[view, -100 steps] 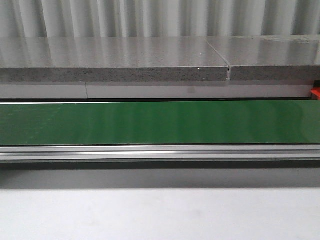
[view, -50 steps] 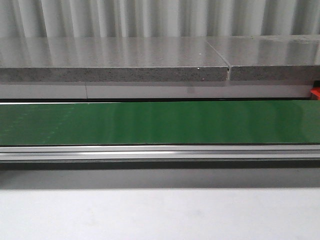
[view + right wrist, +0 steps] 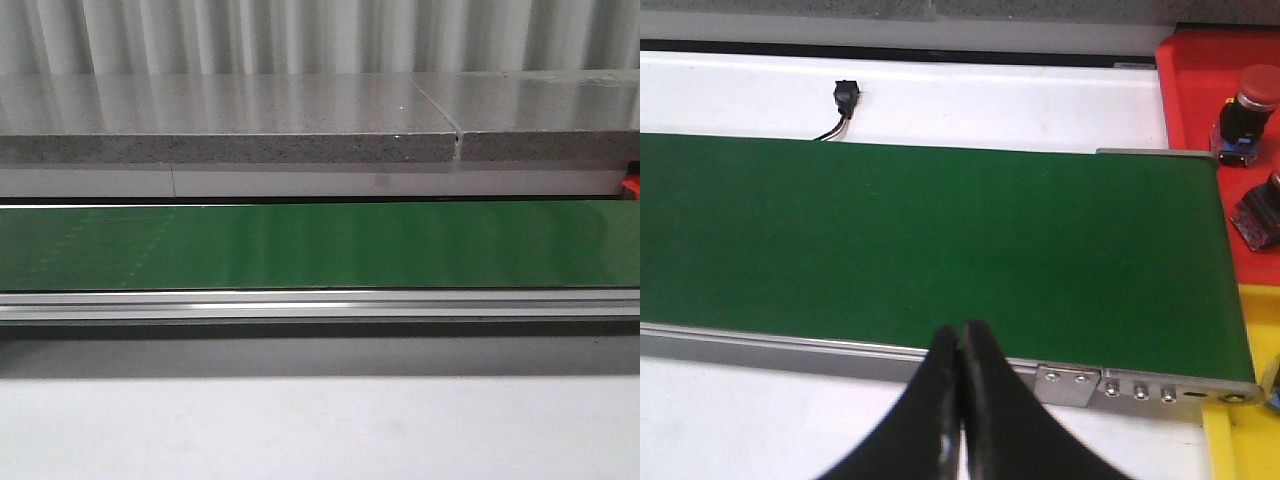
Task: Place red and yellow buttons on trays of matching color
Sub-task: 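Lower the left gripper onto a red button and grasp it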
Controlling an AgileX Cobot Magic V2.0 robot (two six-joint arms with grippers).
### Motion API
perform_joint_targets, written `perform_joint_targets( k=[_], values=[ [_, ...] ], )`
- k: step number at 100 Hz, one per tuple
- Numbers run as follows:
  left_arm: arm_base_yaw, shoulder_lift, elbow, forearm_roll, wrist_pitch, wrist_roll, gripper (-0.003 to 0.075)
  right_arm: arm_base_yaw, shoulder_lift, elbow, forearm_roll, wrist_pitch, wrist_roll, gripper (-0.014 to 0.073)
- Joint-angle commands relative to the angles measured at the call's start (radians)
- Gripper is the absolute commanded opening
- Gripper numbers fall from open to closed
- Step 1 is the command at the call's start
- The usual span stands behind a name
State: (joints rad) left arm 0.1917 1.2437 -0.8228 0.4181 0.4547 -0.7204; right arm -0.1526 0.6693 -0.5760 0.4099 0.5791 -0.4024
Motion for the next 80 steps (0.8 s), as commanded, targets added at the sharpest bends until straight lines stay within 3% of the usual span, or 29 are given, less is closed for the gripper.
perform_joint_targets(
  k=[1, 36, 80],
  values=[
    [0.003, 0.072, -0.077, -0.002, -0.065, 0.01, 0.0564, -0.002, -0.006, -0.024, 0.021, -0.052, -0.004, -0.0068],
    [0.003, 0.34, -0.225, 0.035, -0.05, 0.021, 0.0564, -0.002, -0.006, -0.024, 0.021, -0.052, -0.004, -0.0068],
    [0.041, 0.478, -0.3, 0.034, -0.038, 0.023, 0.0564, -0.002, -0.006, -0.024, 0.021, -0.052, -0.004, -0.0068]
  ],
)
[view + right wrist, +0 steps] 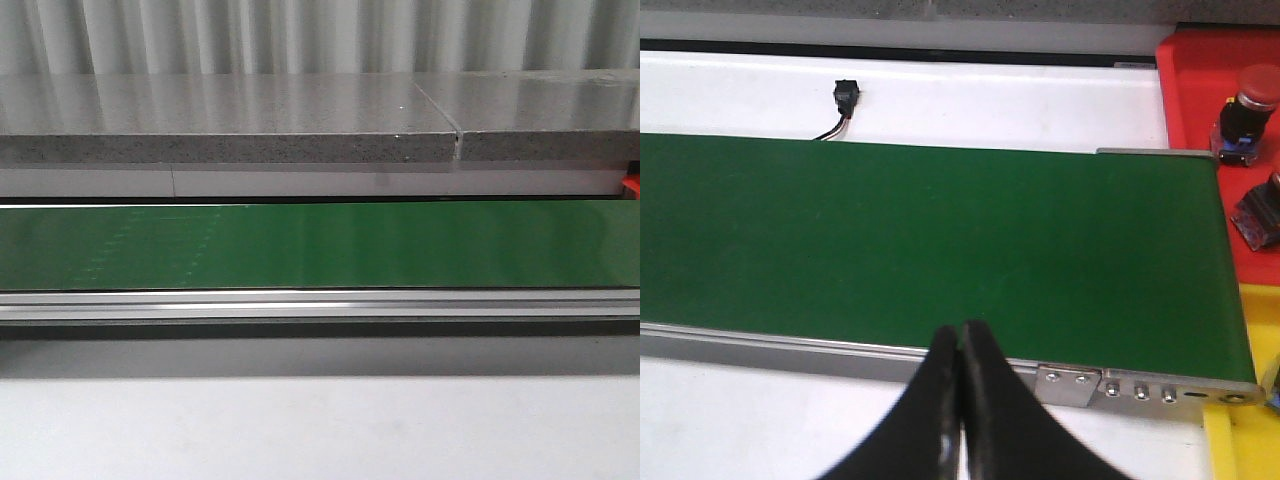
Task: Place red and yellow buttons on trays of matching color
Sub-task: 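Lower the left gripper onto a red button and grasp it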
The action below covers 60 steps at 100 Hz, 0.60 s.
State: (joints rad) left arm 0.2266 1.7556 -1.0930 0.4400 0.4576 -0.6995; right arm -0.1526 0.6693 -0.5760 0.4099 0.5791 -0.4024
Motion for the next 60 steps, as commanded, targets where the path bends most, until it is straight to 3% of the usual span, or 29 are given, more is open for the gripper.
perform_joint_targets(
  k=[1, 35, 47, 60],
  values=[
    [0.006, -0.031, -0.03, 0.012, -0.043, 0.002, 0.0564, -0.002, -0.006, -0.024, 0.021, -0.052, -0.004, -0.0068],
    [0.018, 0.032, -0.06, 0.012, -0.046, 0.008, 0.0552, -0.002, -0.006, -0.024, 0.021, -0.052, -0.004, -0.0068],
    [0.018, 0.031, -0.062, 0.012, -0.046, 0.008, 0.0394, -0.002, -0.006, -0.024, 0.021, -0.052, -0.004, -0.0068],
    [0.018, 0.027, -0.062, 0.012, -0.029, 0.009, 0.0101, -0.002, -0.006, -0.024, 0.021, -0.052, -0.004, -0.0068]
  ],
)
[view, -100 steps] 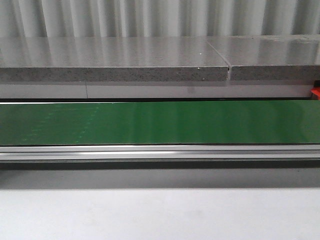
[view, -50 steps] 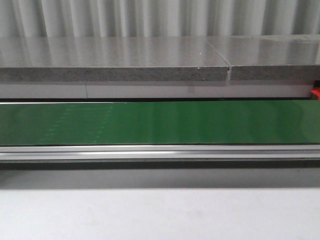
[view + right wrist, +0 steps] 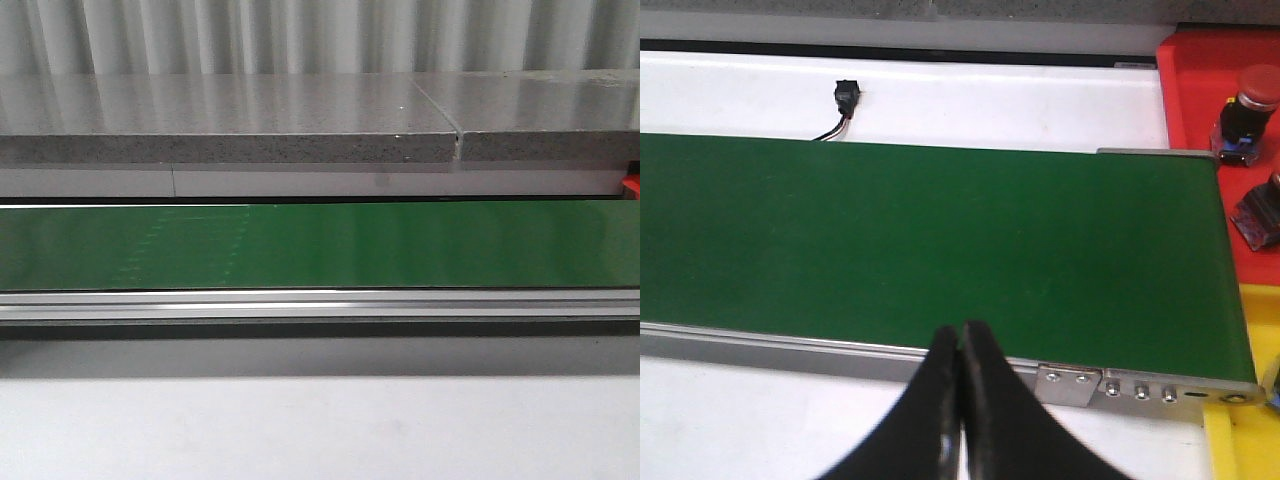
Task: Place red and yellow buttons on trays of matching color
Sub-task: 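Lower the left gripper onto a red button and grasp it, then carry the red button with the left gripper over the belt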
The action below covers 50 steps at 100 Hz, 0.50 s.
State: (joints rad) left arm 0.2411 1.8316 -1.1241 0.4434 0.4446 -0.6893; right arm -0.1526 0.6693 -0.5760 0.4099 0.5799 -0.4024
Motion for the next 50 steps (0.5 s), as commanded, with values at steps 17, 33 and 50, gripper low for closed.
perform_joint_targets(
  k=[17, 33, 50],
  values=[
    [0.003, -0.089, -0.031, 0.009, 0.024, 0.0, -0.002, -0.002, -0.006, -0.024, 0.021, -0.053, -0.004, -0.0068],
    [0.003, -0.188, -0.031, 0.007, 0.046, 0.028, -0.002, -0.002, -0.006, -0.024, 0.021, -0.053, -0.004, -0.0068],
    [-0.021, -0.333, -0.031, -0.066, 0.074, 0.126, -0.002, -0.002, -0.006, -0.024, 0.021, -0.053, -0.004, -0.0068]
  ],
)
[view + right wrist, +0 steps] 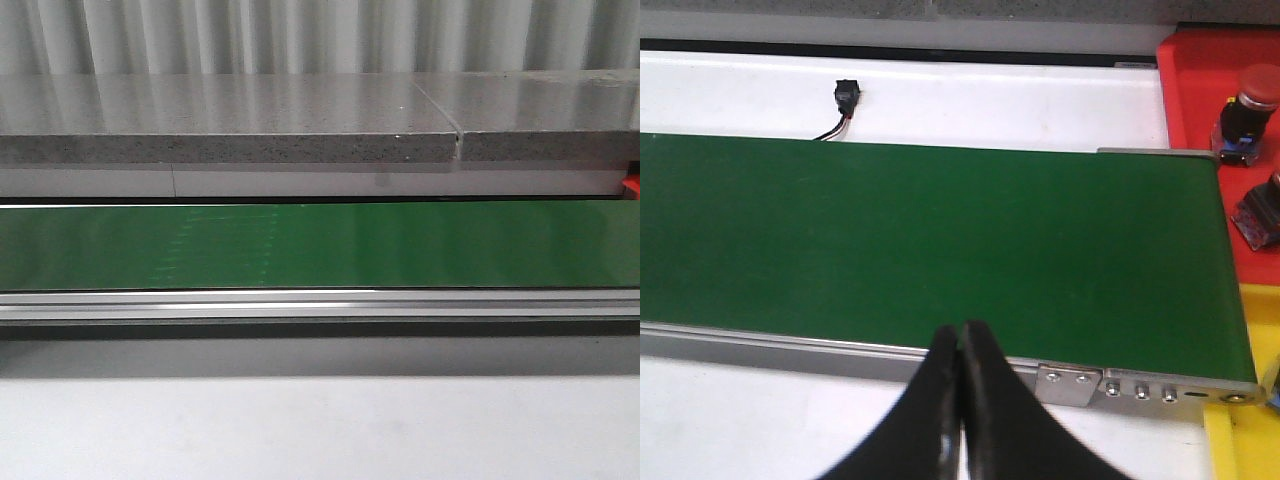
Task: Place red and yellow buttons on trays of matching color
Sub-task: 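Carry the red button with the left gripper over the belt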
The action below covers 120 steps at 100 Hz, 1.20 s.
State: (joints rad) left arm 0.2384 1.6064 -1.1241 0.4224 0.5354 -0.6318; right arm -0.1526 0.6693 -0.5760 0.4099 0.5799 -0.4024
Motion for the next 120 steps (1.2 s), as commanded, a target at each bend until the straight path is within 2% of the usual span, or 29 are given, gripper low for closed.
perform_joint_targets(
  k=[1, 16, 45, 91, 96, 101, 111, 113, 120],
  values=[
    [-0.022, -0.113, -0.031, -0.051, -0.014, 0.076, -0.002, -0.002, -0.006, -0.024, 0.021, -0.053, -0.004, -0.0068],
    [-0.089, -0.177, -0.031, -0.165, 0.024, 0.236, -0.002, -0.002, -0.006, -0.024, 0.021, -0.053, -0.004, -0.0068],
    [-0.237, -0.178, 0.008, -0.167, 0.031, 0.274, -0.0021, -0.002, -0.006, -0.024, 0.021, -0.053, -0.004, -0.0068],
    [-0.252, -0.076, 0.023, -0.163, 0.029, 0.28, -0.0006, -0.002, -0.006, -0.024, 0.021, -0.053, -0.004, -0.0068],
    [-0.252, -0.078, 0.023, -0.163, 0.032, 0.289, 0.0038, -0.002, -0.006, -0.024, 0.021, -0.053, -0.004, -0.0068],
    [-0.252, -0.081, 0.023, -0.168, 0.037, 0.31, 0.0117, -0.002, -0.006, -0.024, 0.021, -0.053, -0.004, -0.0068],
    [-0.252, -0.087, 0.023, -0.172, 0.057, 0.324, 0.0363, -0.002, -0.006, -0.024, 0.021, -0.053, -0.004, -0.0068],
    [-0.252, -0.089, 0.023, -0.172, 0.061, 0.326, 0.044, -0.002, -0.006, -0.024, 0.021, -0.053, -0.004, -0.0068],
    [-0.252, -0.097, 0.023, -0.172, 0.068, 0.331, 0.0596, -0.002, -0.006, -0.024, 0.021, -0.053, -0.004, -0.0068]
  ],
)
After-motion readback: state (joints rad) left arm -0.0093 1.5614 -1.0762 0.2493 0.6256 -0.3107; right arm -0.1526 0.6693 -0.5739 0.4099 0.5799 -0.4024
